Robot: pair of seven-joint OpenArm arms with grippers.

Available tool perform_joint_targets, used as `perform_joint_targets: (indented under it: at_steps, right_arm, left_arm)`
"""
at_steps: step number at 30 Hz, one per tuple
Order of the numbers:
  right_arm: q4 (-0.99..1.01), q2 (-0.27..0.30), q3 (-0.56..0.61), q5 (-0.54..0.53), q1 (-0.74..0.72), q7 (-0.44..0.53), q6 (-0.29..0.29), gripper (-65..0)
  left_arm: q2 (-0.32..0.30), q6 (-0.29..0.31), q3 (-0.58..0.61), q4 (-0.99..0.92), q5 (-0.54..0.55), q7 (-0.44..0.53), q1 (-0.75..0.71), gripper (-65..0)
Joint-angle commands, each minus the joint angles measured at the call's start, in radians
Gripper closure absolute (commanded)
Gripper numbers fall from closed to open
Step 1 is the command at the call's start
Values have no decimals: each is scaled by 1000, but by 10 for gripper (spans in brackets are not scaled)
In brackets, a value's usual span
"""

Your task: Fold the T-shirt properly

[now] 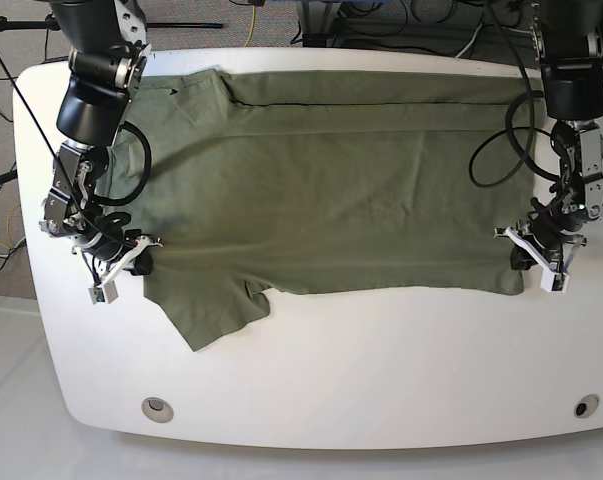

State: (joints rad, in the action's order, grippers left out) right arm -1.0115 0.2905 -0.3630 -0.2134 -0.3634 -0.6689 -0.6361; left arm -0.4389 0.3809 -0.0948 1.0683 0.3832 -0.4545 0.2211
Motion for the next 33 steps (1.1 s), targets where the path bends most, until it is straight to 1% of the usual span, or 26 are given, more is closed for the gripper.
perform_joint_targets:
  at_steps: [1, 4, 12, 14, 22, 24, 30, 33]
  right_arm:
    - [-33, 13, -1, -9, -22, -2, -1, 0]
    - [-15, 13, 5, -3, -30, -12, -3, 0]
    - [-34, 13, 11, 2, -30, -33, -2, 0]
    - [-102, 13, -1, -2, -11, -72, -6, 0]
    - [-231, 12, -11, -3, 26, -151, -6, 0]
    - [-282, 8, -6, -3, 45, -190, -4, 0]
    - [-364, 6, -8, -4, 85, -227, -5, 0]
    - [-417, 5, -9, -6, 117, -247, -7, 0]
  left_arm:
    - [-21, -5, -20, 25, 8, 23, 14, 0]
    - [-24, -2, -59, 11, 8, 23, 13, 0]
    - [-26, -4, -96, 17, 8, 22, 6, 0]
    - [-28, -1, -118, 37, 16, 11, -4, 0]
    - [-30, 2, -152, 88, 21, -22, -34, 0]
    - [-29, 5, -162, 100, 17, -42, -39, 0]
    - [-30, 6, -176, 152, 21, -60, -79, 0]
    - [-29, 4, -191, 195, 29, -70, -125, 0]
